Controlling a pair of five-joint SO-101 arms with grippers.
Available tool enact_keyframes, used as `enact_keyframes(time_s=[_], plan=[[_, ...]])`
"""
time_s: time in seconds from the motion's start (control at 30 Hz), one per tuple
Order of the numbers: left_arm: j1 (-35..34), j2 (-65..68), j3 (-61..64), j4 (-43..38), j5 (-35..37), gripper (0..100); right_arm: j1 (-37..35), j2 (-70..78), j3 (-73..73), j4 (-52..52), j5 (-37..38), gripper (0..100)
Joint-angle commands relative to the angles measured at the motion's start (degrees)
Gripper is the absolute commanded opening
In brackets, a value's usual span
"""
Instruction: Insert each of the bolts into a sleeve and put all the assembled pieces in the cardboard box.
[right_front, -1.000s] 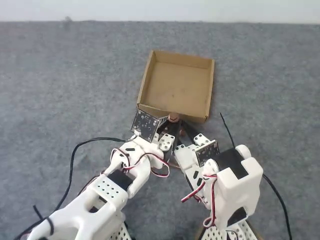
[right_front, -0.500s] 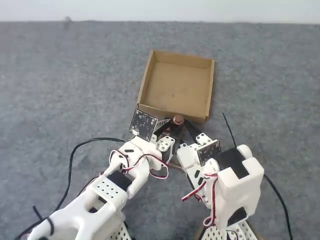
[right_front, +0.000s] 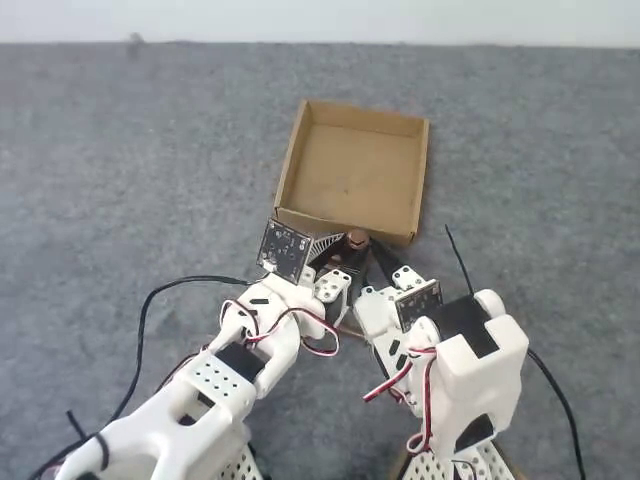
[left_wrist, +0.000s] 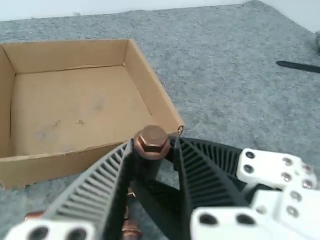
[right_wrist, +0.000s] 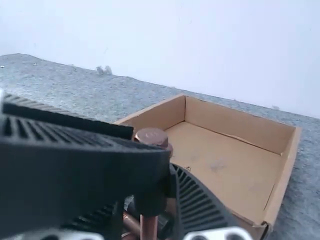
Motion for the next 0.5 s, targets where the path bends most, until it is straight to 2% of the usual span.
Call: enact_keyframes(time_s=[0.0,0.23,0.47], plan=[[0.18,-2.29,-0.31,-1.49,0.7,13,1.1,-3.12,1.05,-0.48,-0.44,0.6],[-0.26,-19.69,5.32,-0.7,0.79,13,2.15,-3.03,0.26,-0.22,-0.44,0.6],[-6.07,-37.01,6.11,15.3,0.79,13,2.15,-3.03,0.35,-0.22,-0.44,0.6]])
